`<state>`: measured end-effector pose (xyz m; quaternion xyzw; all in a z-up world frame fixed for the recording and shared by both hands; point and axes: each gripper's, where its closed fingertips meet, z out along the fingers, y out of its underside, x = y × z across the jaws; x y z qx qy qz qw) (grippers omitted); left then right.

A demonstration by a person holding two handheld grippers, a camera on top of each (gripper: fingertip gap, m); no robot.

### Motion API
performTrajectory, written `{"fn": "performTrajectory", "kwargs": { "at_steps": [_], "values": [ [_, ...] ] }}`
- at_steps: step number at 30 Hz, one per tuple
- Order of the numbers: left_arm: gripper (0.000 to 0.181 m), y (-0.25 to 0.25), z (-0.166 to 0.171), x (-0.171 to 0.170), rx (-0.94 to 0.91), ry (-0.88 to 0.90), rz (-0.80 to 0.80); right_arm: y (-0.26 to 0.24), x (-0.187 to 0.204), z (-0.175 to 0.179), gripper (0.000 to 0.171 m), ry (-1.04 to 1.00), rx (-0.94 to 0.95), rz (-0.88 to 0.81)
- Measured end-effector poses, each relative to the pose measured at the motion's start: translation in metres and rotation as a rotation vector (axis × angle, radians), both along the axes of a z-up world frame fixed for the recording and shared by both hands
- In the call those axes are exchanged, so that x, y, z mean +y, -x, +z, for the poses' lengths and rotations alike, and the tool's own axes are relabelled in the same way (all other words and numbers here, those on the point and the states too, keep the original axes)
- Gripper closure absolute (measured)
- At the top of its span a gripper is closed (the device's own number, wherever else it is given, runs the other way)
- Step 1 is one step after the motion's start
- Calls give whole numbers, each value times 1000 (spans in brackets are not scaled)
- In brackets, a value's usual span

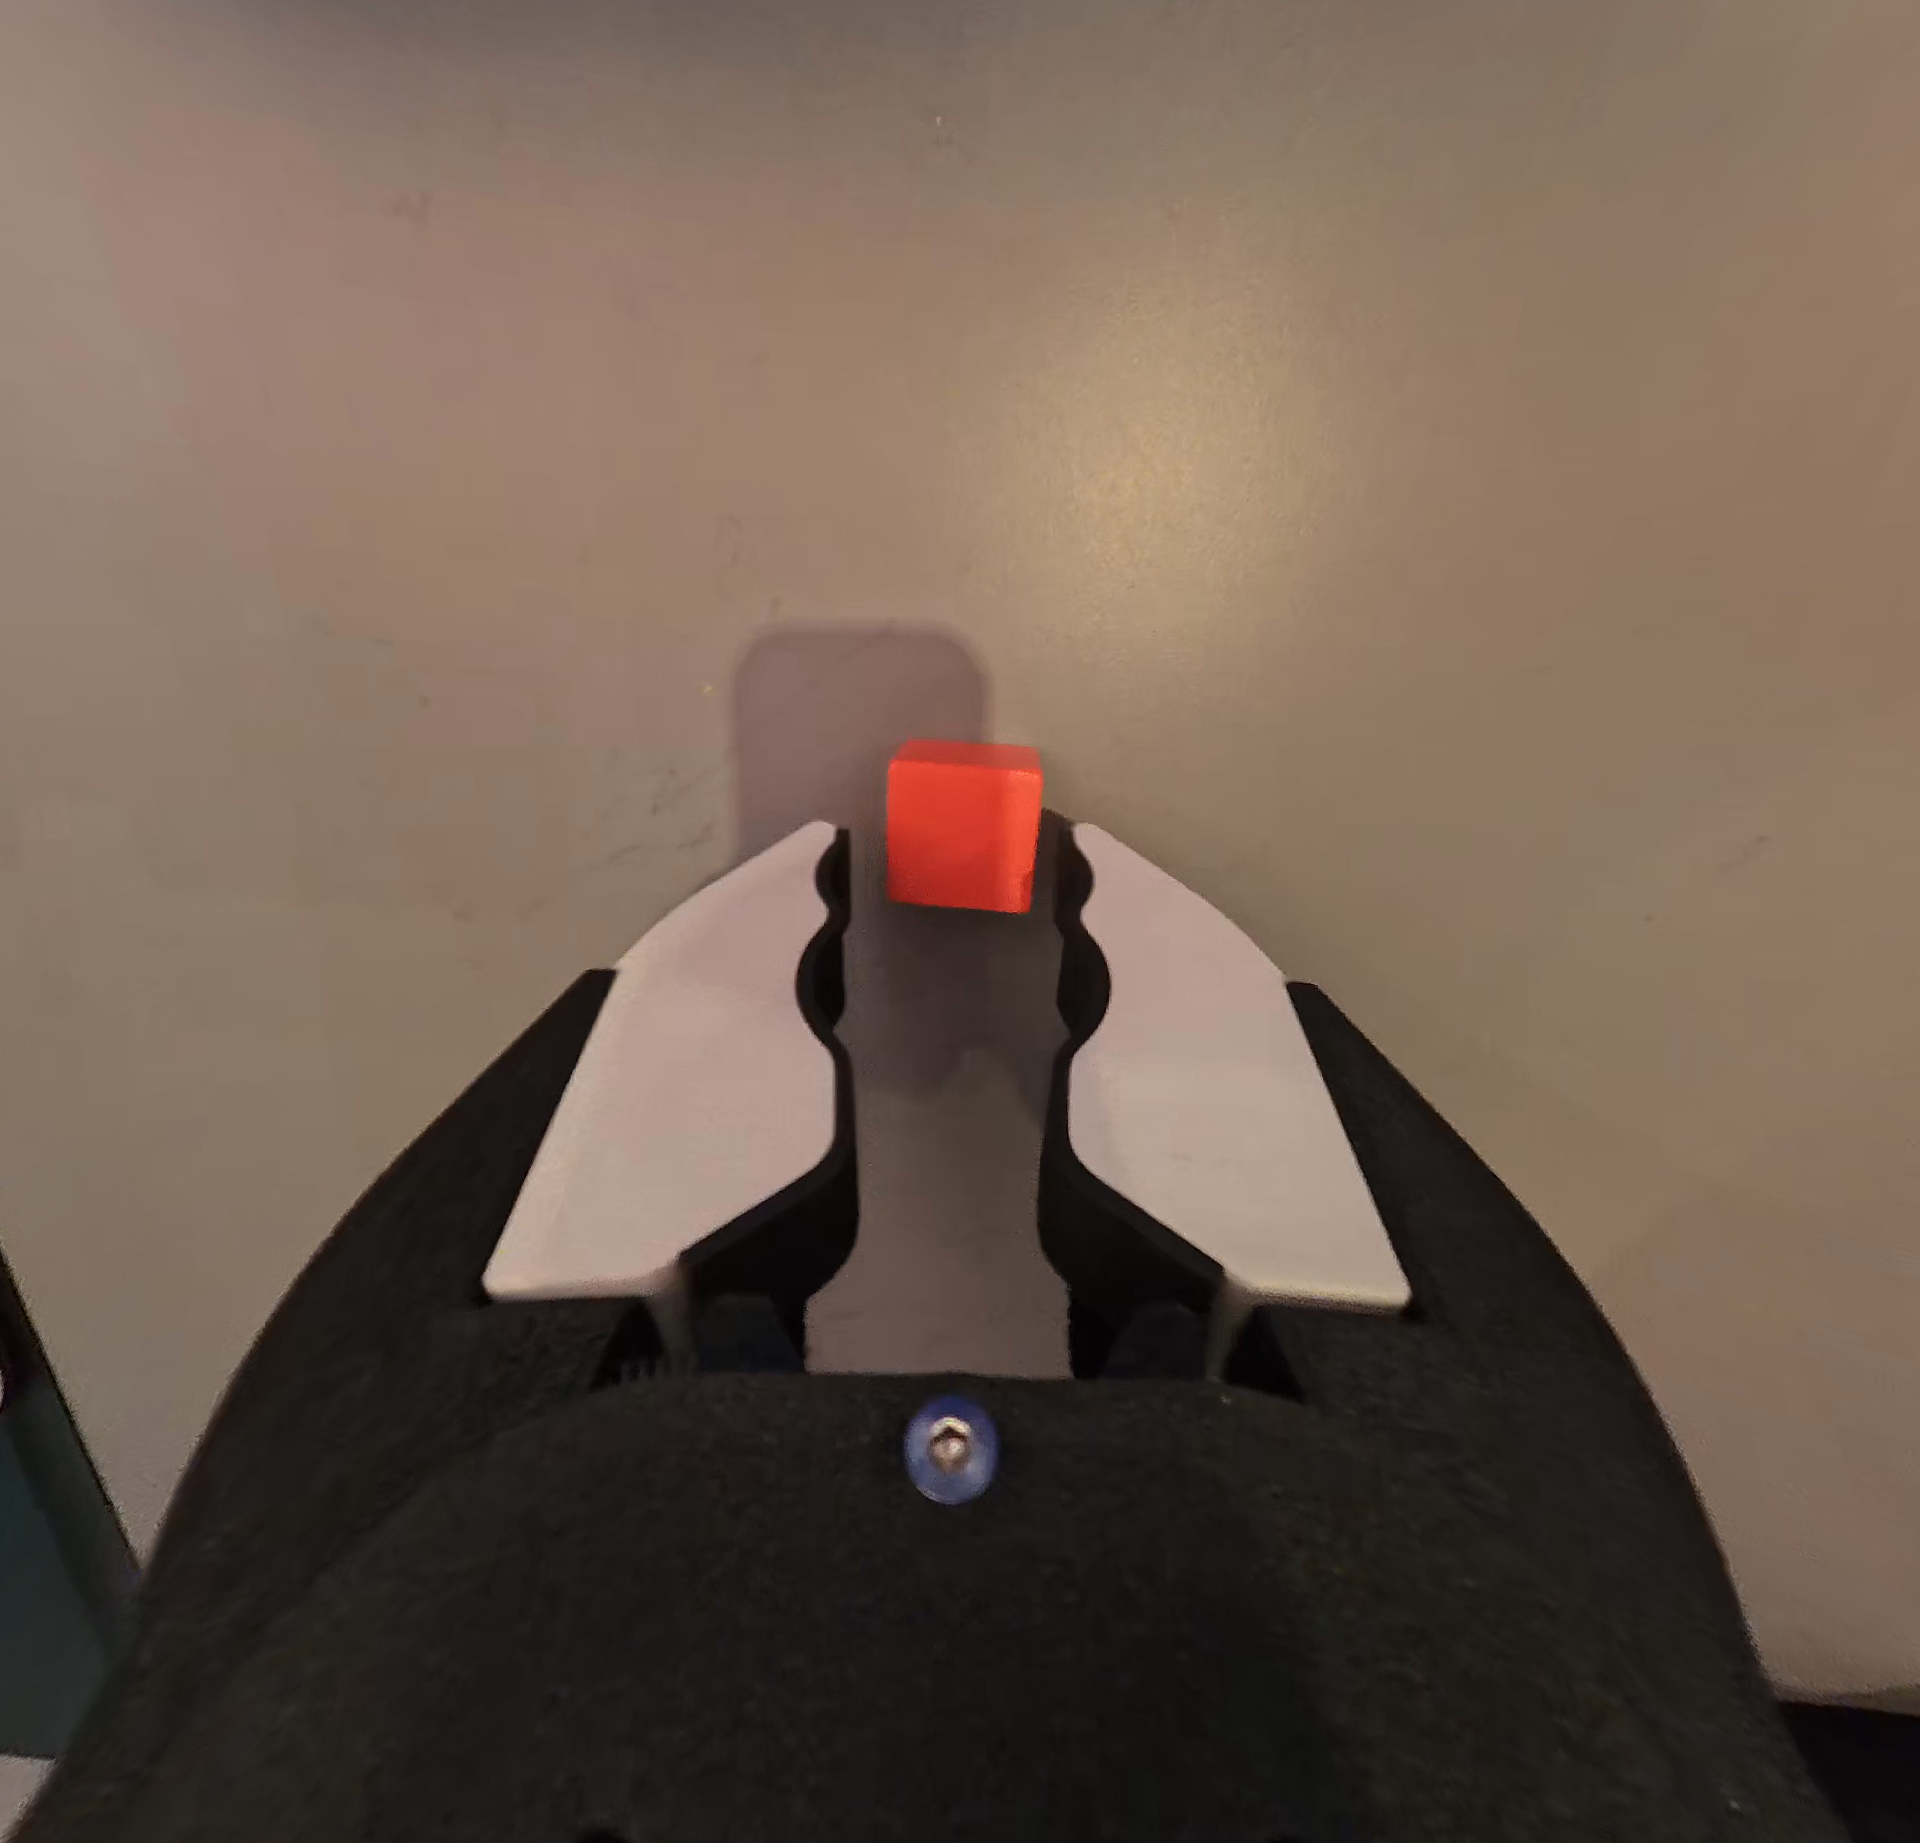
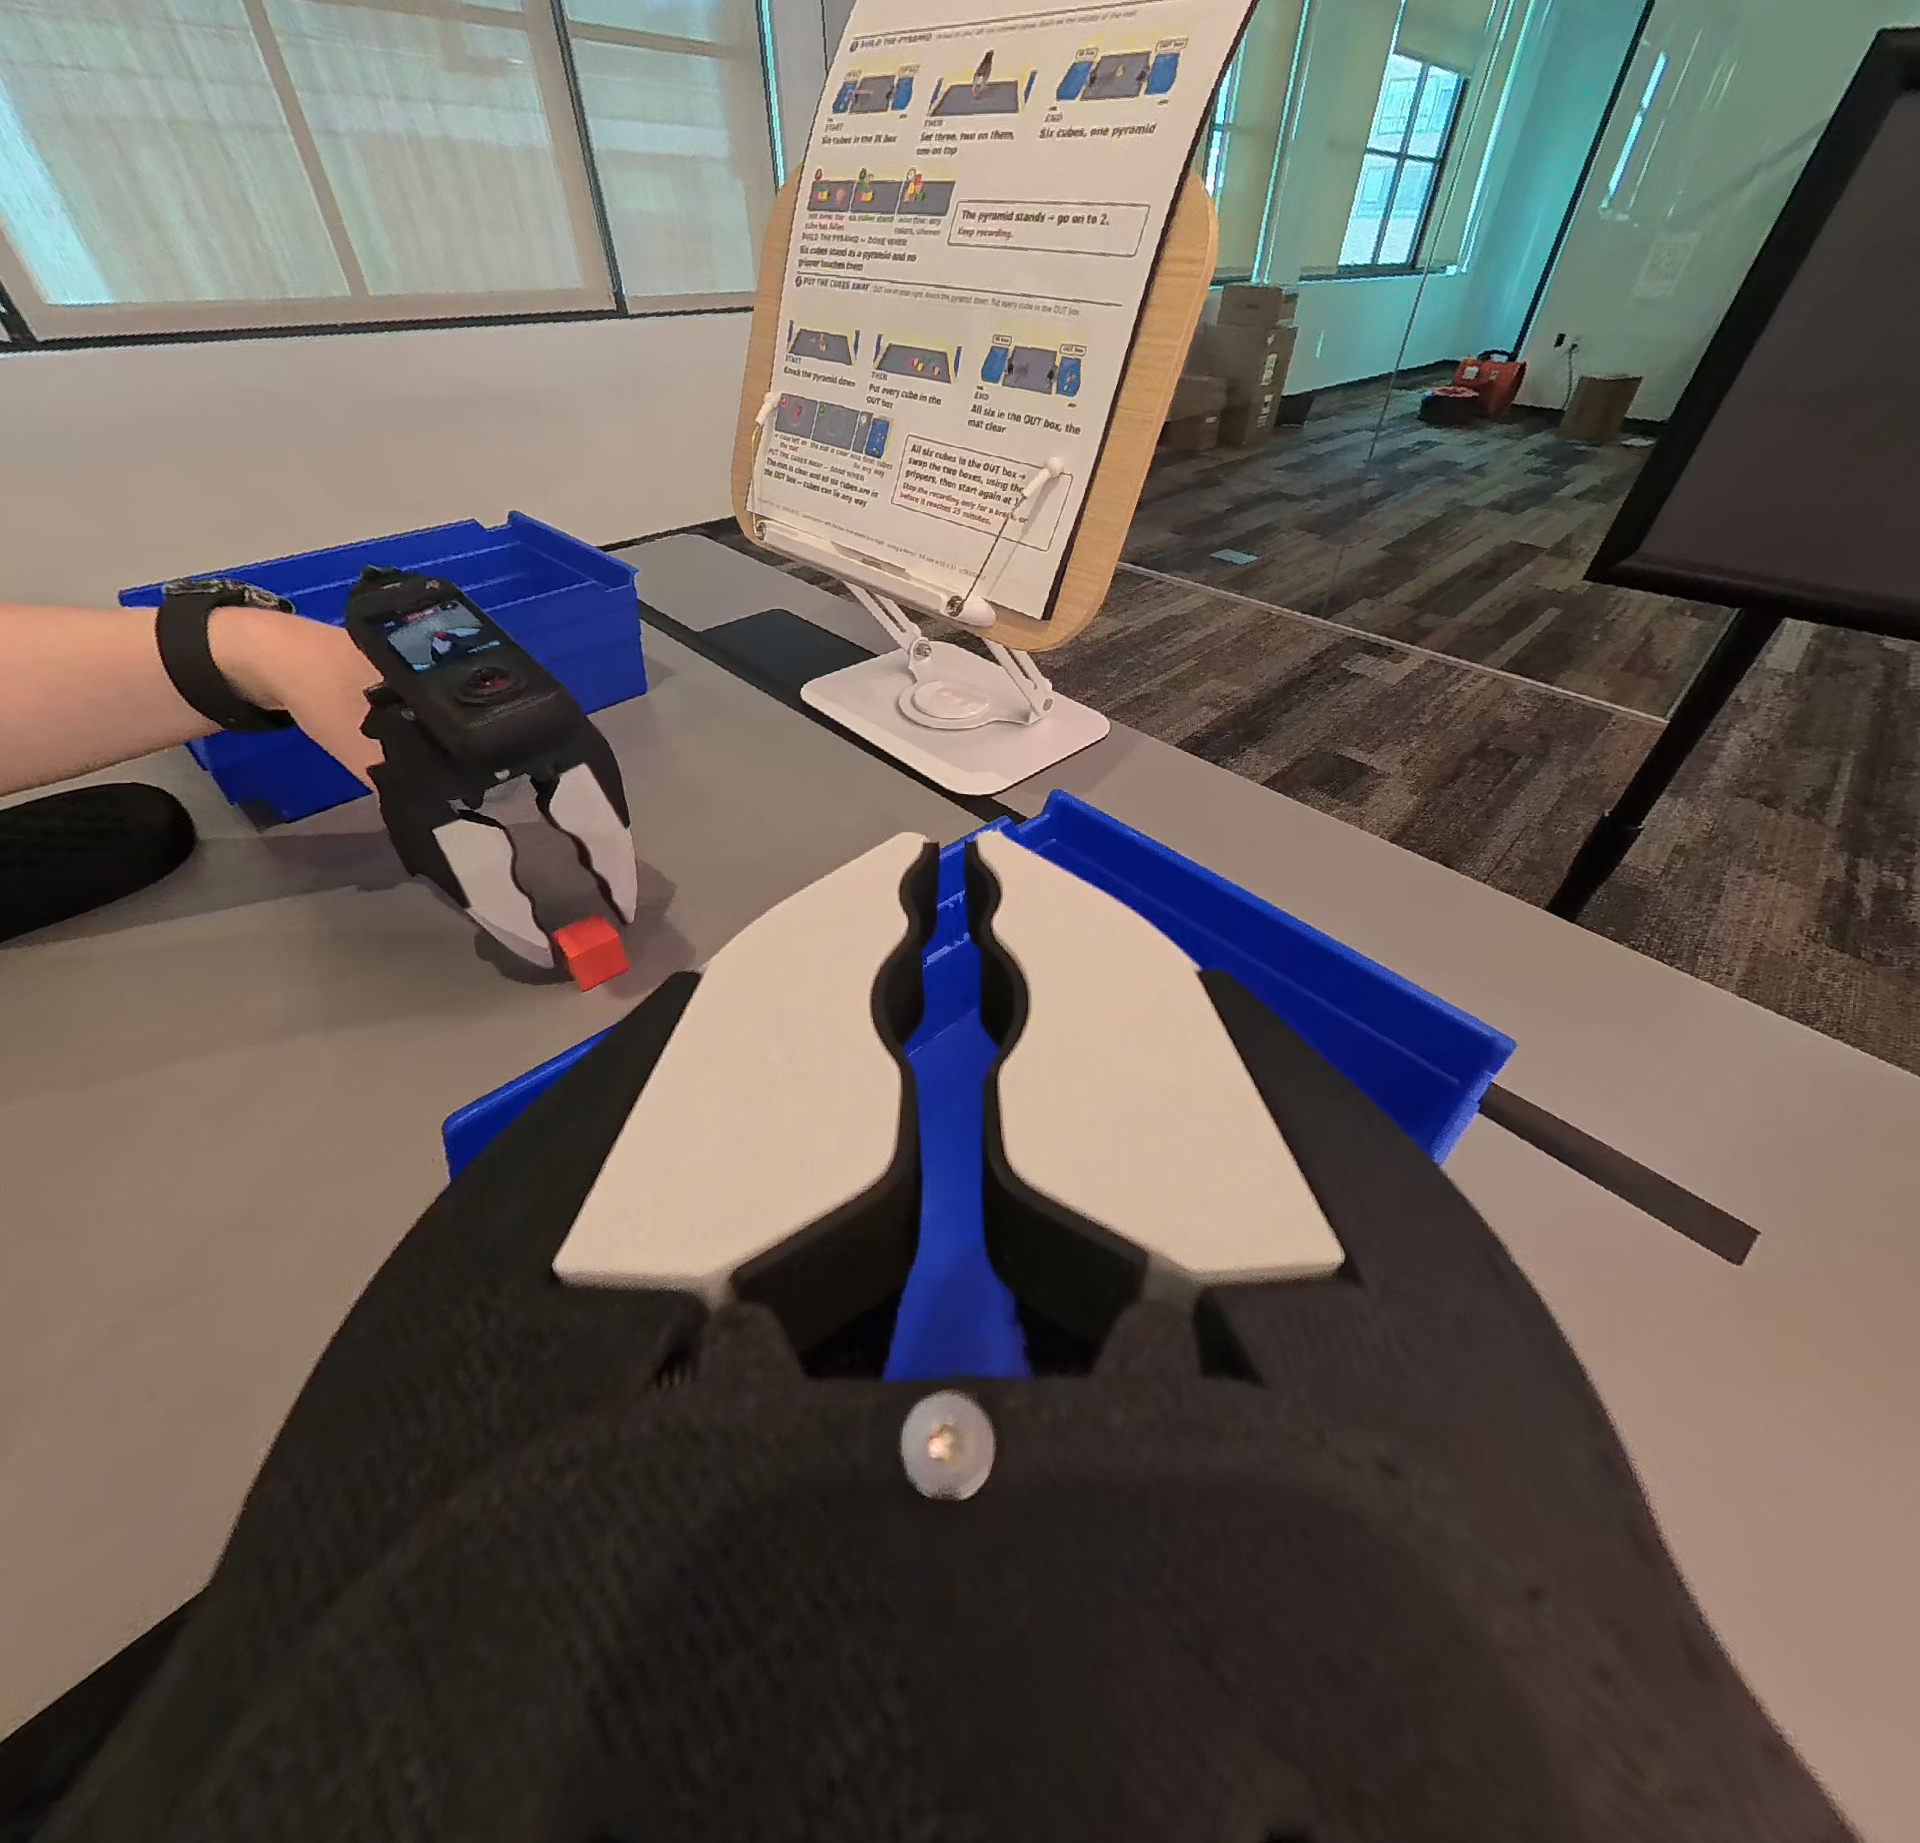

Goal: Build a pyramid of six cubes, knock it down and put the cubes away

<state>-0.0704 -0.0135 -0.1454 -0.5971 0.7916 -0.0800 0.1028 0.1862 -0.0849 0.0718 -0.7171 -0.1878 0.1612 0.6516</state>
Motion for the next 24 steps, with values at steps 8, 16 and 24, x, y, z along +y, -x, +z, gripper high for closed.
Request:
{"fn": "performTrajectory", "kwargs": {
  "at_steps": [8, 16, 24],
  "values": [
    [139, 20, 80, 7, -130, -111, 47, 1, -5, 3, 166, -8, 1, 15],
    [139, 197, 182, 83, -234, -372, 547, -7, -9, 4, 166, -9, 22, 3],
    [139, 335, 87, 101, -22, -230, 722, -6, -8, 9, 166, -43, 59, 30]
  ]
}}
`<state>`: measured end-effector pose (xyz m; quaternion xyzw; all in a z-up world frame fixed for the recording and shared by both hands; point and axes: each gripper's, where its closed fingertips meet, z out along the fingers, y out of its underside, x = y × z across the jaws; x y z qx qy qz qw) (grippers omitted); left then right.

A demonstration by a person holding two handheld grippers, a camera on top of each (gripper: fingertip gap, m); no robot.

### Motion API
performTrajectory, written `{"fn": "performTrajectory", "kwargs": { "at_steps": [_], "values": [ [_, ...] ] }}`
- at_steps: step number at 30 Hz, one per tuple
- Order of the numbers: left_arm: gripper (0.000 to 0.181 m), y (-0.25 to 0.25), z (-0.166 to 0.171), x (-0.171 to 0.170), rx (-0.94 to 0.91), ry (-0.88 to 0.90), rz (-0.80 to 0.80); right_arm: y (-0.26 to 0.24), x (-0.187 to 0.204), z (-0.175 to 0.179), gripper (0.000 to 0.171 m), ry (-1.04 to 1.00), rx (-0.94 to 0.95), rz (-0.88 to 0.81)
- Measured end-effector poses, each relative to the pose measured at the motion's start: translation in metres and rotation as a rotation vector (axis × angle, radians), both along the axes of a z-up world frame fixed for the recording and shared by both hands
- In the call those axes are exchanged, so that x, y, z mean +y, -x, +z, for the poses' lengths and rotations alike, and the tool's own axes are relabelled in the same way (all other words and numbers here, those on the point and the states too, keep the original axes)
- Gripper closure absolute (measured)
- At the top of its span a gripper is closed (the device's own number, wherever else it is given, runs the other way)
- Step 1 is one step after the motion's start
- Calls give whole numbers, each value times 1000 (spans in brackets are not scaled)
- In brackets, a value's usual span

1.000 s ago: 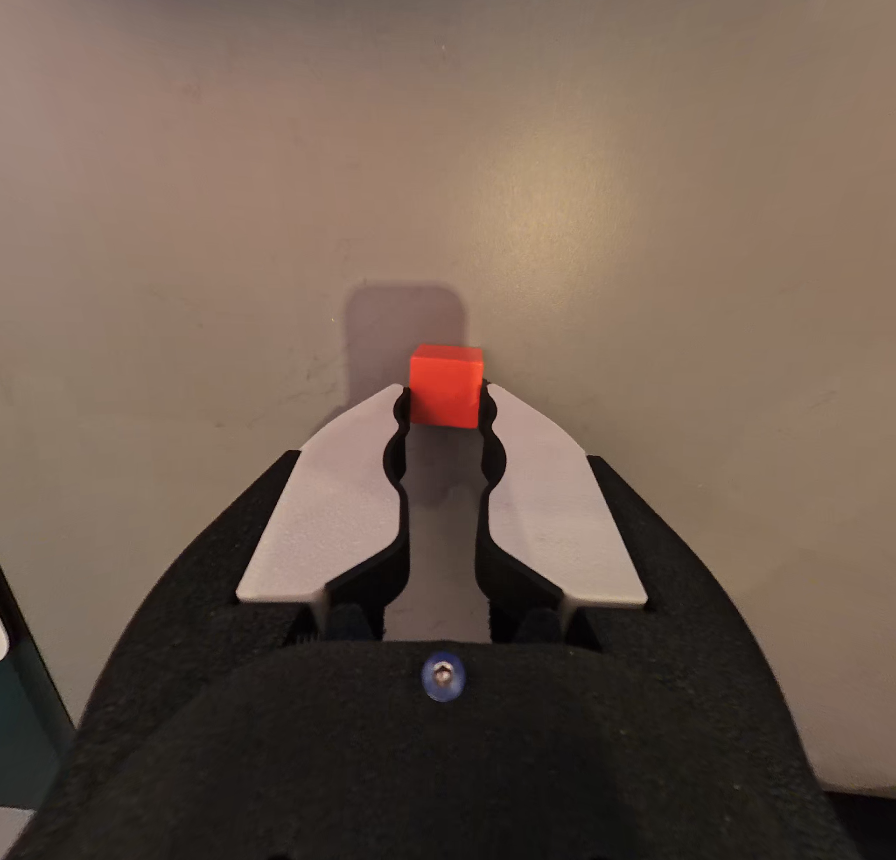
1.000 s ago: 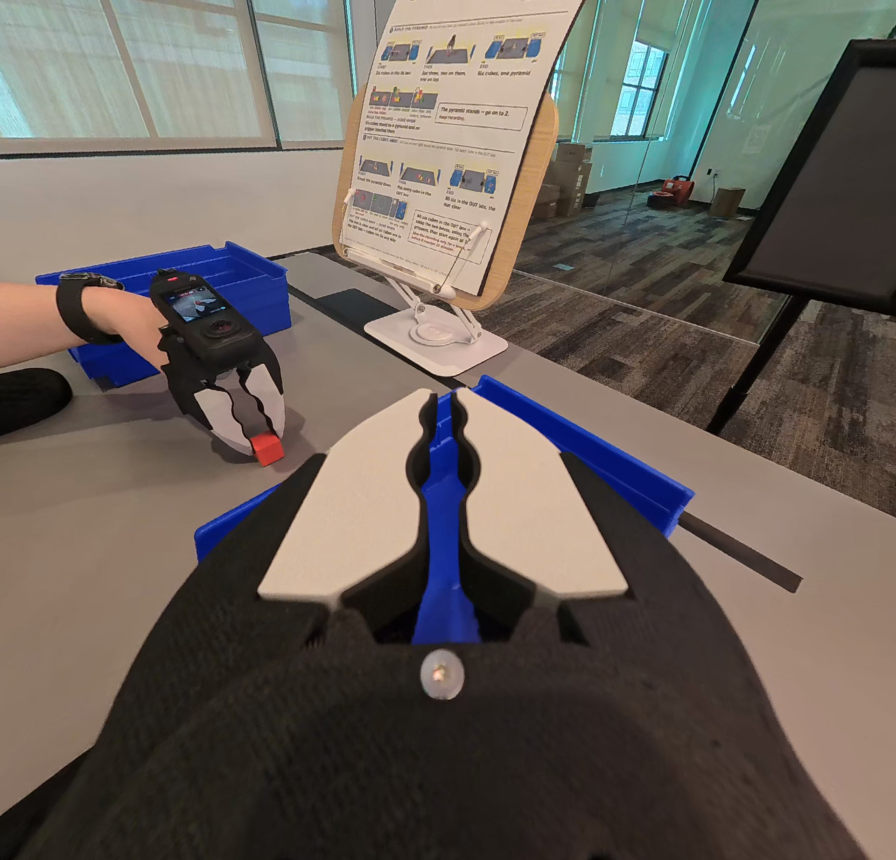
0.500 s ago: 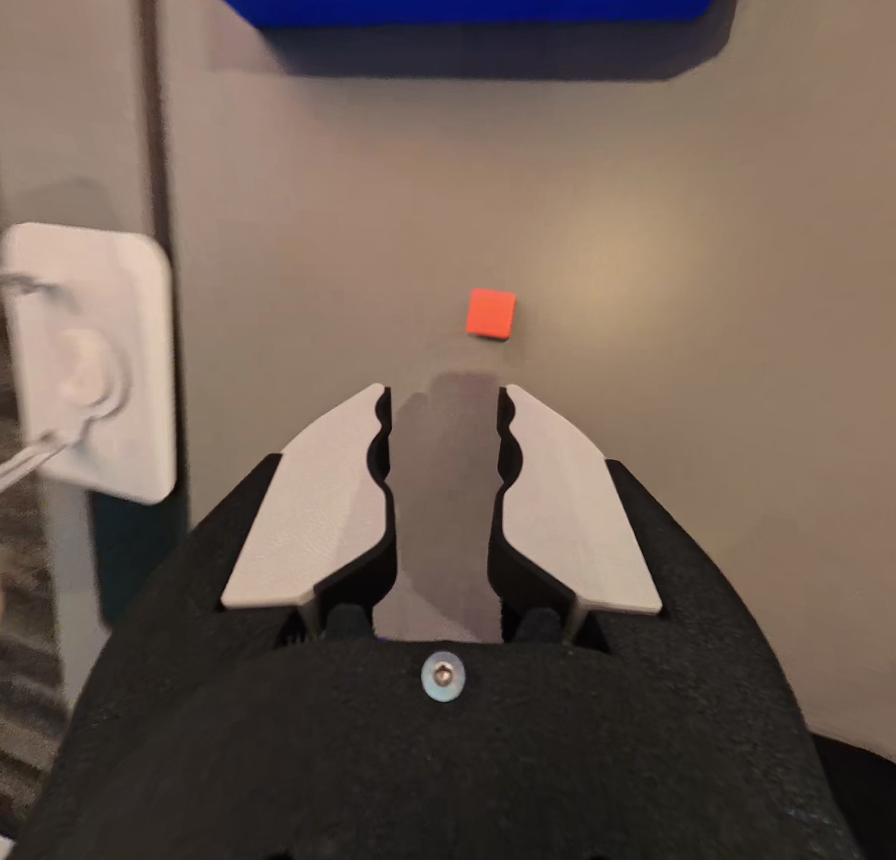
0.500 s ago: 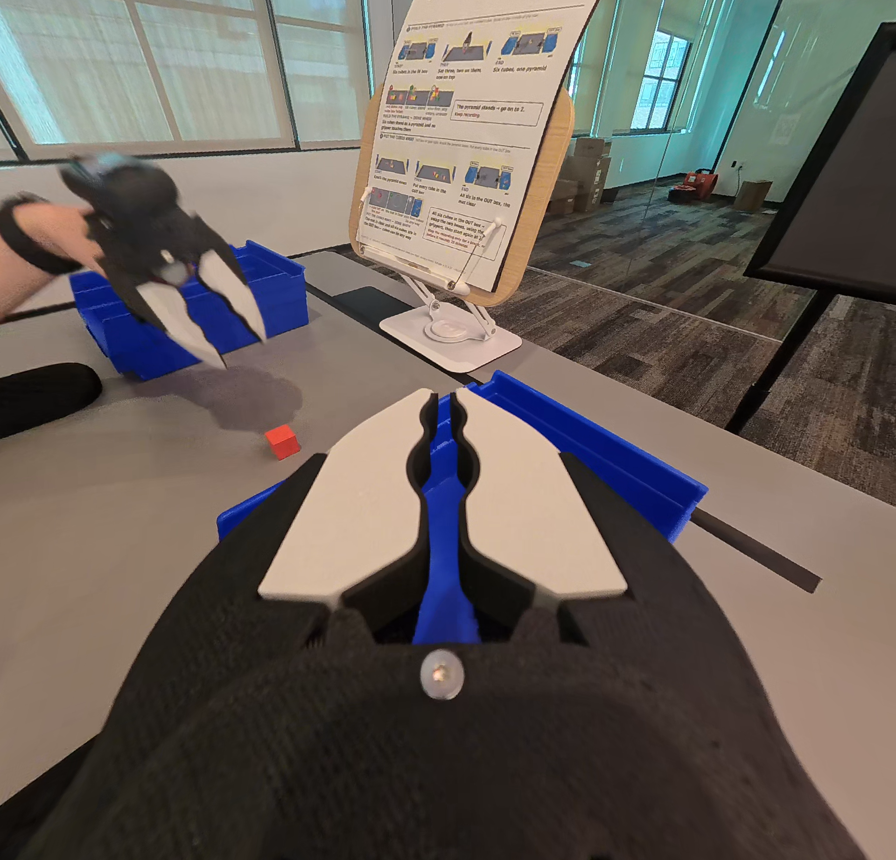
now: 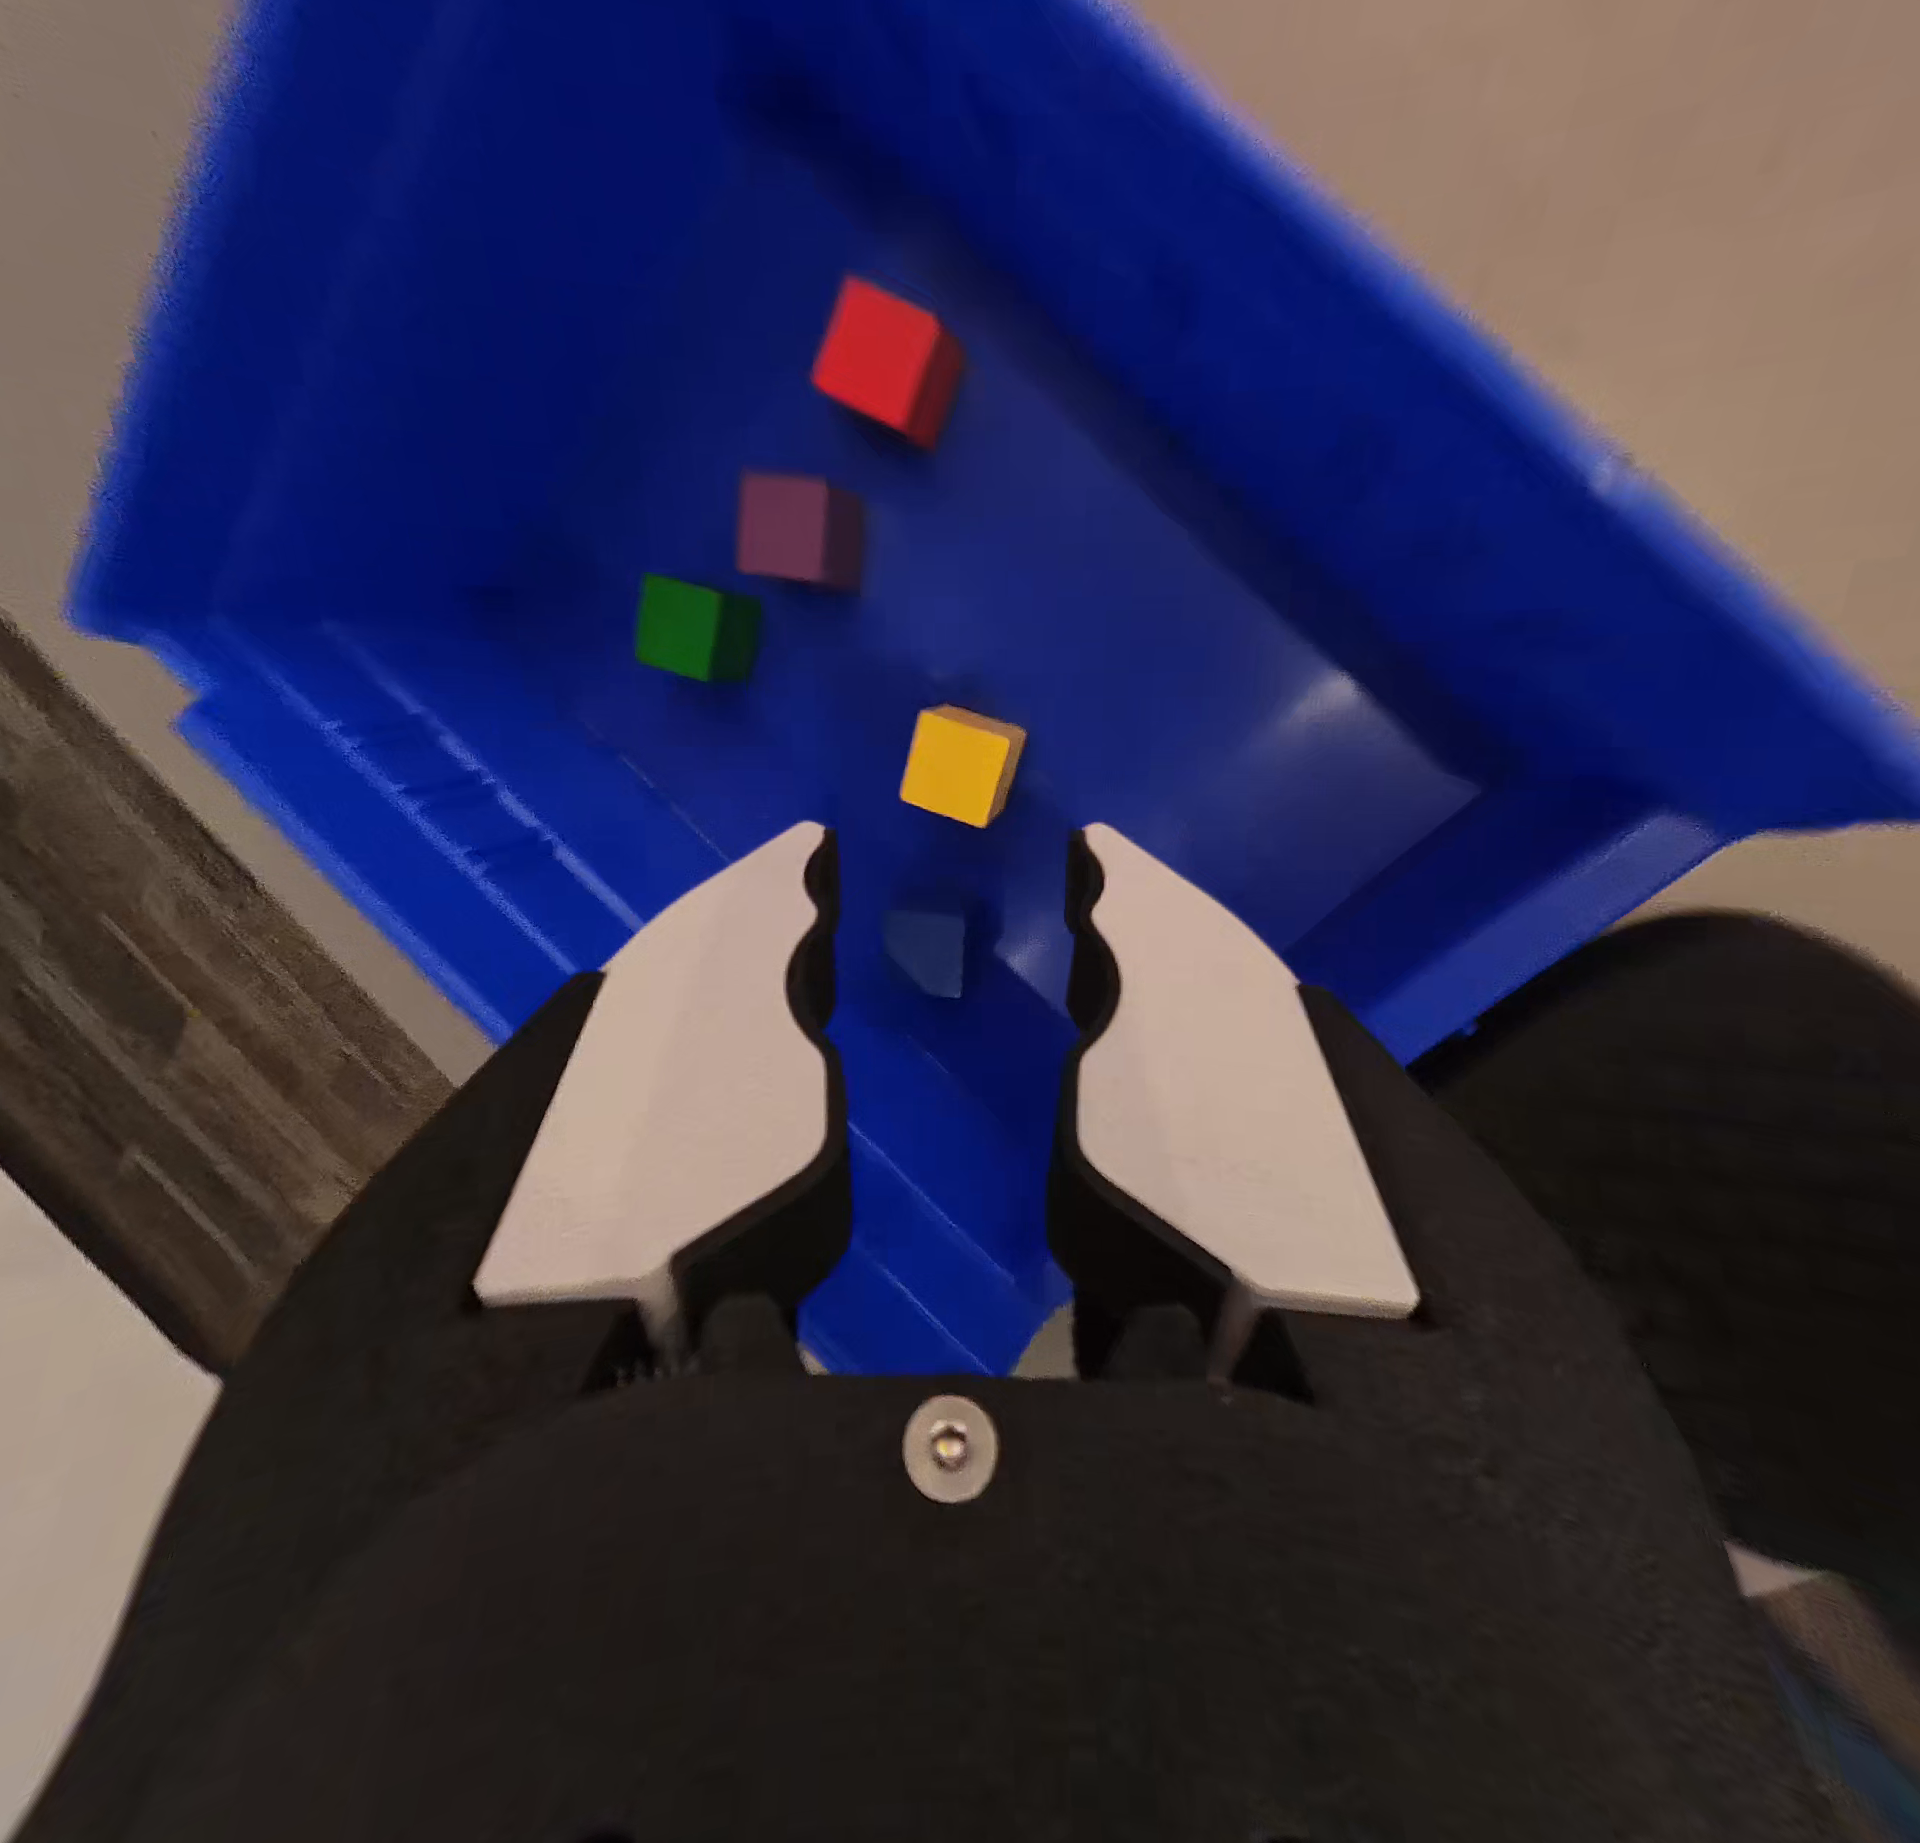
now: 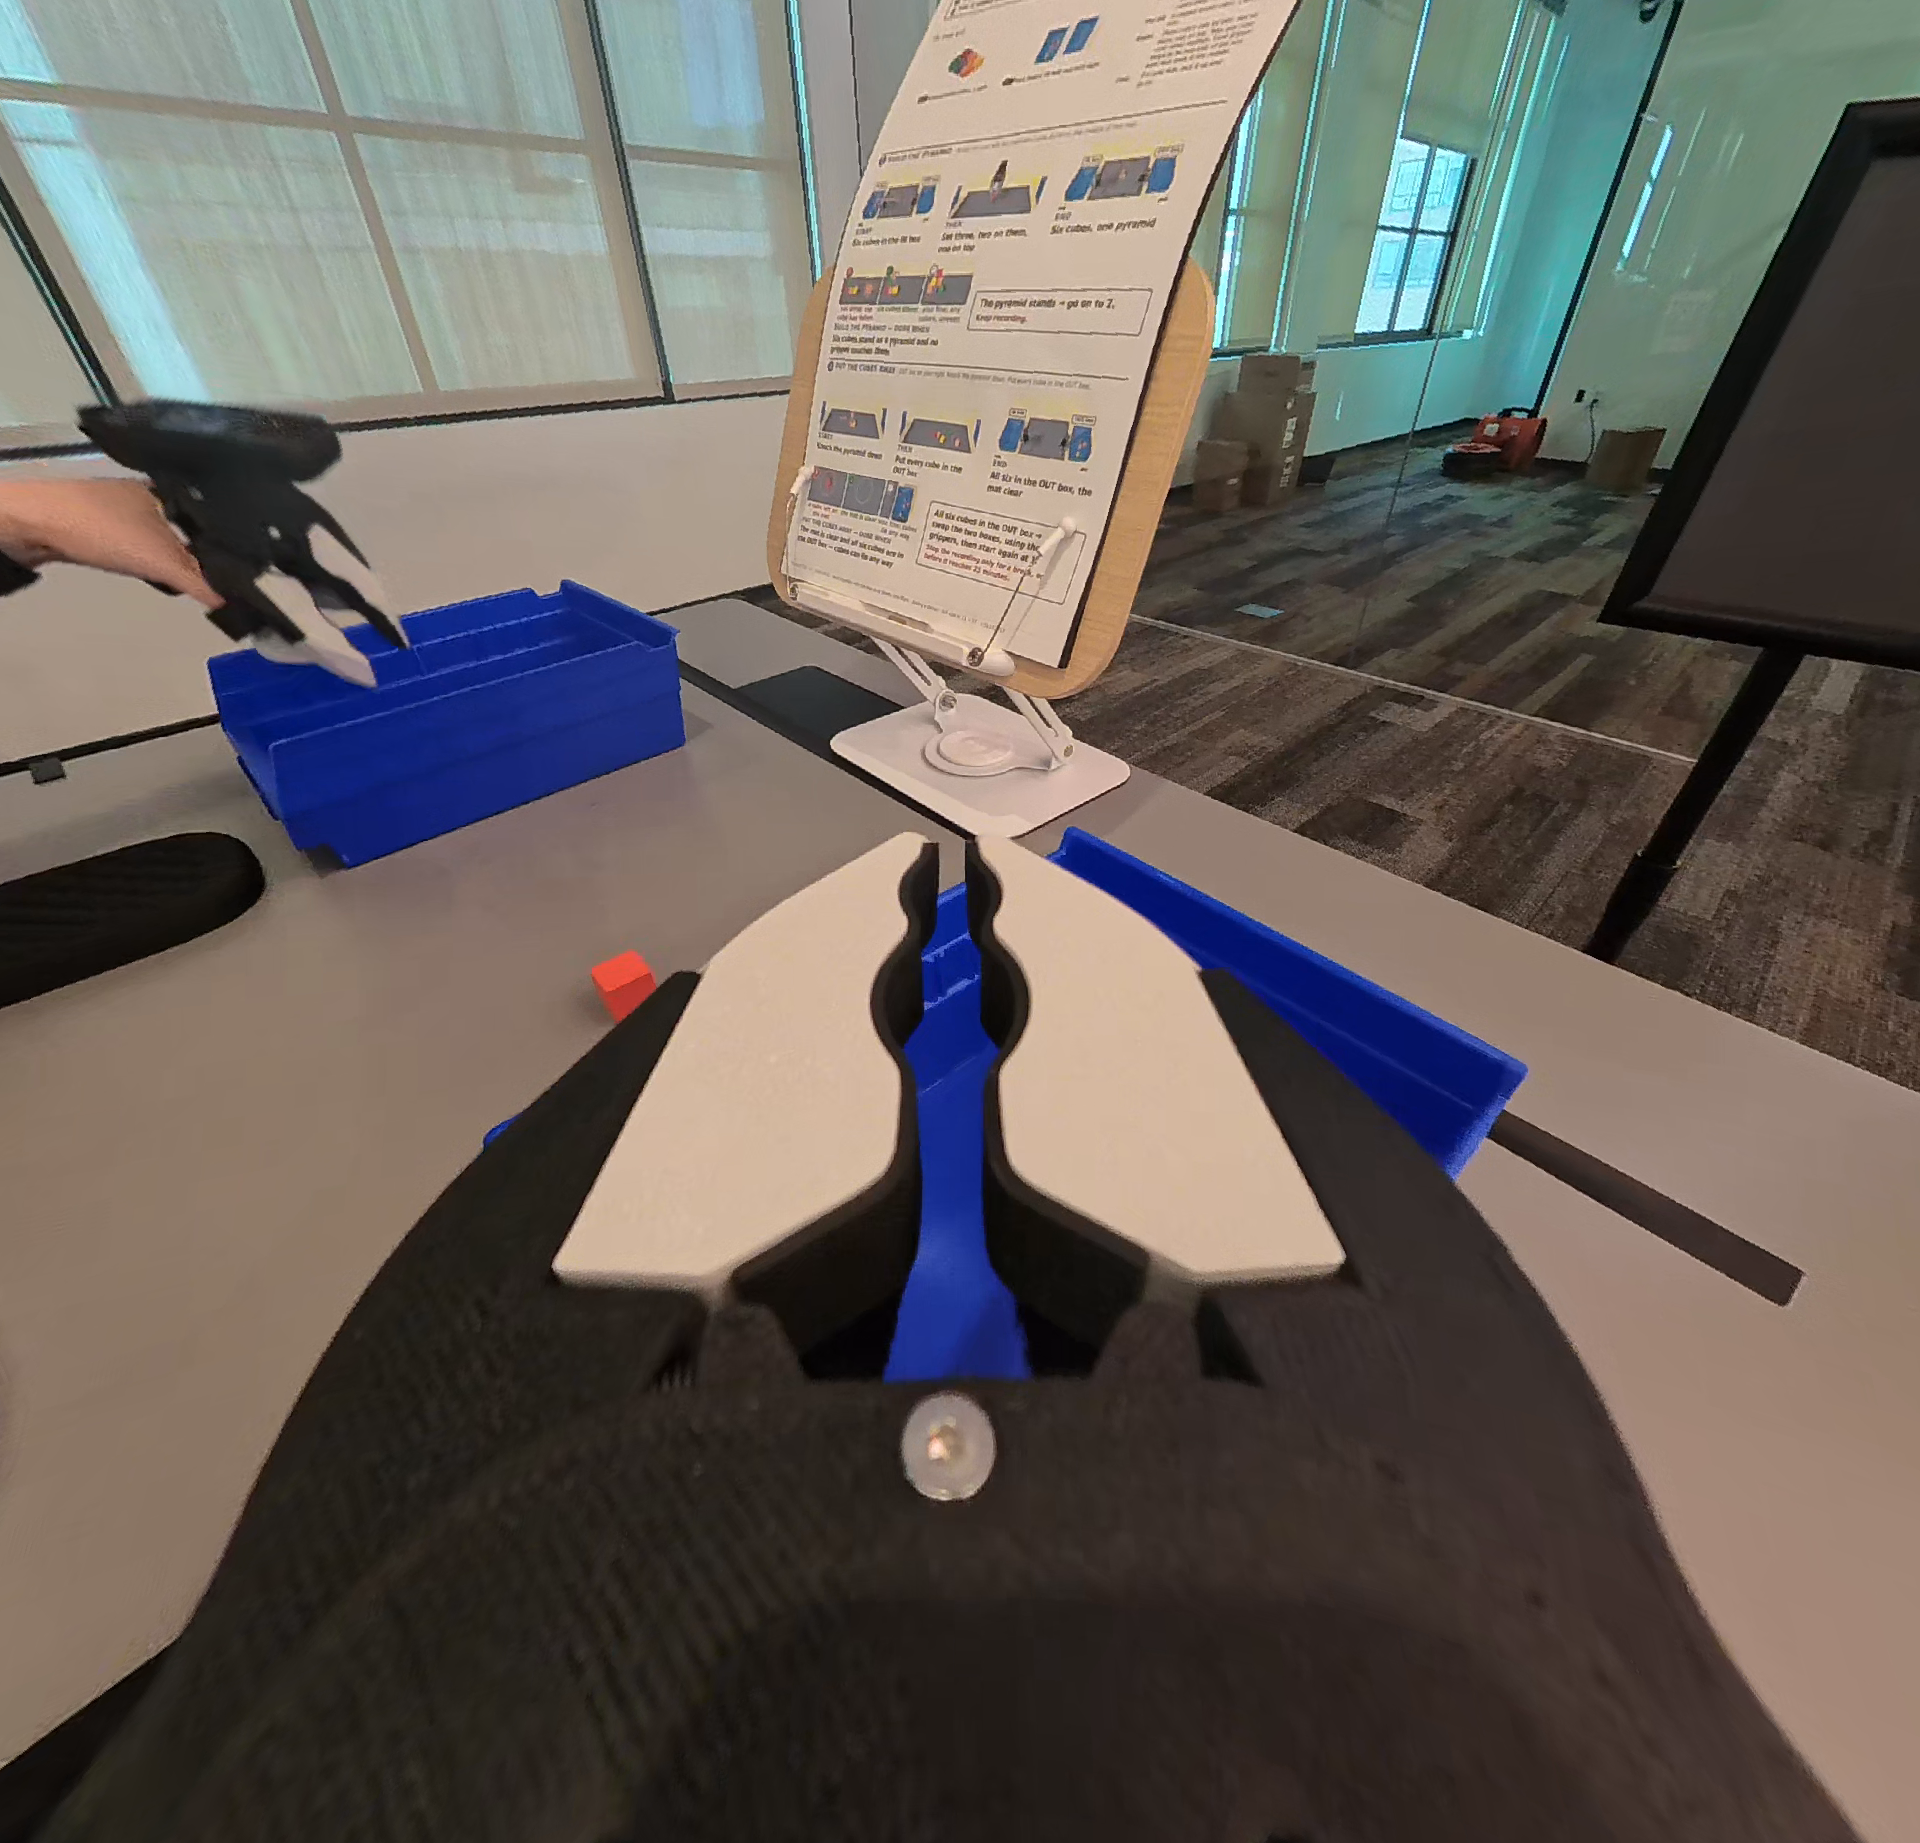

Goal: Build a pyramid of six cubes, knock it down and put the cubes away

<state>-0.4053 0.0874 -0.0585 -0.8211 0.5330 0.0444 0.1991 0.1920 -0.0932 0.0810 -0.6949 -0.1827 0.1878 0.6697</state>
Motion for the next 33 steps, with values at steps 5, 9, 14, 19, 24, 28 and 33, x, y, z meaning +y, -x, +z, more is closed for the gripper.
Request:
{"fn": "performTrajectory", "kwargs": {
  "at_steps": [5, 9, 14, 19, 24, 28, 33],
  "values": [
    [138, 2, -46, 0, 122, 74, -144, 2, 1, -7, 166, 27, -12, 6],
    [139, 2, -60, 10, 168, 107, -191, 2, 0, -8, 166, 35, -18, 5],
    [139, 7, -74, 18, 191, 158, -181, -2, -3, -9, 164, 38, -17, -13],
    [140, 13, -86, 21, 217, 201, -146, -6, -3, -15, 164, 56, -4, -18],
    [152, 14, -87, 20, 207, 213, -144, -9, -4, -14, 164, 50, 7, -19],
    [152, 12, -41, 35, 183, 114, -147, -9, -1, -16, 164, 57, 11, -17],
    [152, -58, 94, 33, -25, -115, -229, -4, 4, -15, 164, 58, 3, -6]
  ]
}}
